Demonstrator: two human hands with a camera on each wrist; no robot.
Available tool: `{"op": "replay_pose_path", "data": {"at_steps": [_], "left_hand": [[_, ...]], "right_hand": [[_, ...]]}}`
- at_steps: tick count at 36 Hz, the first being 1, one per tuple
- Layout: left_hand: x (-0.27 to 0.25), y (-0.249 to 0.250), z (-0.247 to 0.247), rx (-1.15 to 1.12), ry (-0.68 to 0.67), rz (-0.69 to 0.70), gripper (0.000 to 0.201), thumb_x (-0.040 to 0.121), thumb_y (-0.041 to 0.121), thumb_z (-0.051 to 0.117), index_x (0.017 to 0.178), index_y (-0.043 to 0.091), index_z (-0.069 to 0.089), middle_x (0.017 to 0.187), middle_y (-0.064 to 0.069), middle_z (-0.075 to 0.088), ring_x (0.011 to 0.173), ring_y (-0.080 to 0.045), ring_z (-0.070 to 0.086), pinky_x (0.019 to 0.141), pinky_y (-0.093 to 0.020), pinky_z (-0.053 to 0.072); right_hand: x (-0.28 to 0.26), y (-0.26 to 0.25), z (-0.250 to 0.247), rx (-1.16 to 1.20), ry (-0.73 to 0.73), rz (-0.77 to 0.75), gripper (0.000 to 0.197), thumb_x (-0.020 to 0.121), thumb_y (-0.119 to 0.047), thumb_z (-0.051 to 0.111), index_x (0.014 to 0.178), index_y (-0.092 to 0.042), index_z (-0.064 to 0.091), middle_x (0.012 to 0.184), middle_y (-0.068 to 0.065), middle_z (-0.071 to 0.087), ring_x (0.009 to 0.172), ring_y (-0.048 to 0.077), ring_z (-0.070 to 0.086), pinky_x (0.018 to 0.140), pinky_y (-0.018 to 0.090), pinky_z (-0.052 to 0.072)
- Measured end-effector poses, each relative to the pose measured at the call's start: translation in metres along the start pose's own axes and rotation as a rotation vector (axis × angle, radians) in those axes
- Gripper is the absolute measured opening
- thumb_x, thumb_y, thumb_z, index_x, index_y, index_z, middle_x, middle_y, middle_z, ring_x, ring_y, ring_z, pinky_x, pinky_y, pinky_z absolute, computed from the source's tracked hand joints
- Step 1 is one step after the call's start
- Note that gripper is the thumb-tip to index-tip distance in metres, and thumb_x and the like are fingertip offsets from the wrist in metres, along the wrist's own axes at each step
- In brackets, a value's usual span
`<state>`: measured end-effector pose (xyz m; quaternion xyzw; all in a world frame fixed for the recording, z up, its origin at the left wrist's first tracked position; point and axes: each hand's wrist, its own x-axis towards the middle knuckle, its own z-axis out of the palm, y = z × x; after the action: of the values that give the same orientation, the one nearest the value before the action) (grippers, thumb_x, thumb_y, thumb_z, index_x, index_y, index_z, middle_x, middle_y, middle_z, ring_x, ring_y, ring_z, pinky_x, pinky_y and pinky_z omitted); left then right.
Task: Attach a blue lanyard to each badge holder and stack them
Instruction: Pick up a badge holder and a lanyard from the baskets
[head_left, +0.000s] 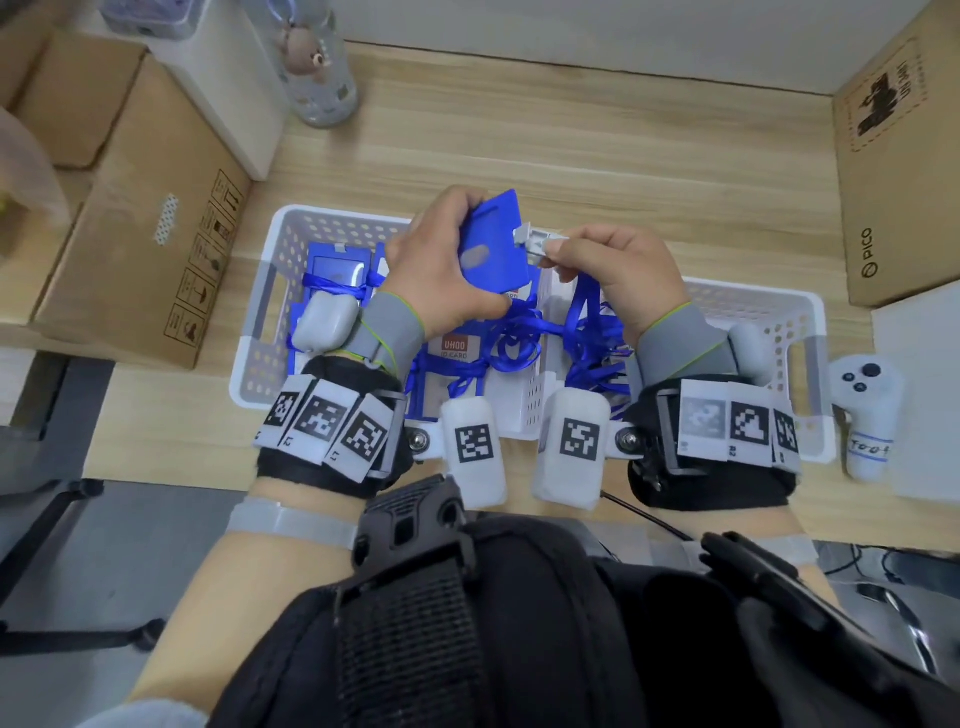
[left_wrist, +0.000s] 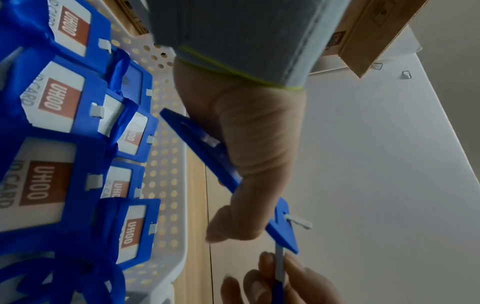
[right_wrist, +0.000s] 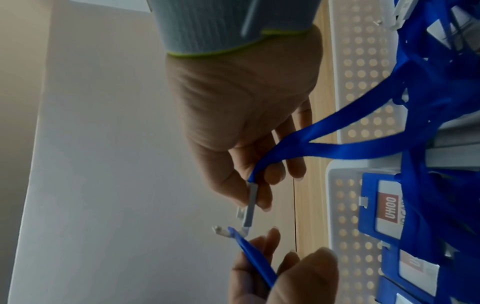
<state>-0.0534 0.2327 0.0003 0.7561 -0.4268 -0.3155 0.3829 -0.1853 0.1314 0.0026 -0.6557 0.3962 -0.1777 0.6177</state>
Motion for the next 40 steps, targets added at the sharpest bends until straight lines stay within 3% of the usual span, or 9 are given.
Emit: {"op": "replay_pose_path", "data": {"at_steps": [3,7,9,15,19,25,29,36,40], "left_hand": [[0.001,-0.002,0.002,-0.002,-0.001,0.042,0.068,0.042,0.039,0.064,0.103,0.032,0.037,0.094,0.023,0.044,0.094,-0.017,0.047,0.093,-0.054,0.042],[0.0,-0.001,-0.002,-0.307,-0.004,0.102,0.061,0.057,0.008,0.069,0.106,0.016,0.035,0.105,0.012,0.05,0.085,0.008,0.051,0.076,-0.013,0.046],[0.002,0.001,-0.007,-0.357,0.015,0.141,0.06,0.058,0.001,0.068,0.106,0.012,0.036,0.105,0.013,0.05,0.082,0.012,0.05,0.07,-0.009,0.043],[0.007,0.006,-0.011,-0.44,-0.189,0.067,0.062,0.048,0.024,0.073,0.101,0.028,0.042,0.109,0.014,0.049,0.076,0.001,0.051,0.07,-0.013,0.046],[0.004,0.001,-0.002,-0.406,-0.355,-0.005,0.074,0.054,0.009,0.073,0.12,0.023,0.042,0.097,0.007,0.05,0.082,-0.009,0.053,0.067,-0.013,0.047],[0.001,0.003,0.006,-0.355,-0.541,-0.001,0.065,0.058,0.008,0.072,0.117,0.018,0.046,0.141,0.004,0.037,0.084,0.007,0.057,0.073,-0.012,0.047],[0.002,0.002,0.009,-0.357,-0.568,-0.023,0.064,0.057,0.009,0.073,0.115,0.023,0.048,0.119,0.011,0.044,0.088,-0.006,0.055,0.075,-0.021,0.049],[0.002,-0.005,0.014,-0.356,-0.606,-0.094,0.068,0.05,0.019,0.078,0.112,0.019,0.052,0.124,-0.019,0.054,0.083,-0.011,0.057,0.078,-0.026,0.052],[0.002,-0.011,0.017,-0.336,-0.622,-0.193,0.05,0.056,0.011,0.071,0.103,0.023,0.056,0.109,-0.015,0.065,0.086,-0.016,0.061,0.083,-0.03,0.054]], "right_hand": [[0.002,0.0,0.001,-0.029,0.028,0.015,0.027,0.077,-0.016,0.066,0.051,-0.023,0.065,0.063,0.005,0.059,0.054,0.006,0.049,0.067,0.021,0.041],[0.008,0.009,-0.003,-0.155,0.182,0.061,0.019,0.062,-0.022,0.065,0.043,-0.021,0.061,0.061,0.007,0.056,0.064,0.018,0.047,0.066,0.031,0.039],[0.007,0.014,-0.006,-0.146,0.211,0.067,0.023,0.066,-0.018,0.066,0.044,-0.022,0.06,0.059,0.002,0.057,0.063,0.014,0.05,0.066,0.027,0.04],[0.004,0.007,-0.002,0.02,0.192,-0.009,0.015,0.08,-0.023,0.068,0.067,-0.016,0.065,0.072,0.008,0.047,0.07,0.017,0.039,0.068,0.026,0.033],[0.006,0.008,0.001,0.007,0.197,-0.043,0.017,0.085,-0.014,0.063,0.069,-0.018,0.06,0.059,-0.001,0.044,0.06,0.011,0.038,0.062,0.023,0.034],[0.009,0.014,0.004,0.158,0.175,-0.04,0.018,0.086,0.001,0.057,0.076,-0.014,0.056,0.056,-0.016,0.065,0.059,-0.003,0.06,0.066,0.013,0.047],[0.008,0.015,0.006,0.118,0.148,-0.03,0.02,0.084,-0.002,0.06,0.071,-0.016,0.057,0.056,-0.016,0.062,0.06,0.001,0.056,0.065,0.016,0.045],[0.005,0.009,0.005,0.209,0.206,-0.017,0.011,0.081,-0.022,0.064,0.081,-0.011,0.063,0.064,-0.009,0.056,0.051,-0.006,0.048,0.052,0.005,0.038],[0.008,0.009,-0.003,0.311,0.254,-0.011,0.011,0.088,-0.025,0.053,0.078,-0.021,0.054,0.07,-0.011,0.06,0.058,-0.002,0.053,0.056,0.013,0.039]]}}
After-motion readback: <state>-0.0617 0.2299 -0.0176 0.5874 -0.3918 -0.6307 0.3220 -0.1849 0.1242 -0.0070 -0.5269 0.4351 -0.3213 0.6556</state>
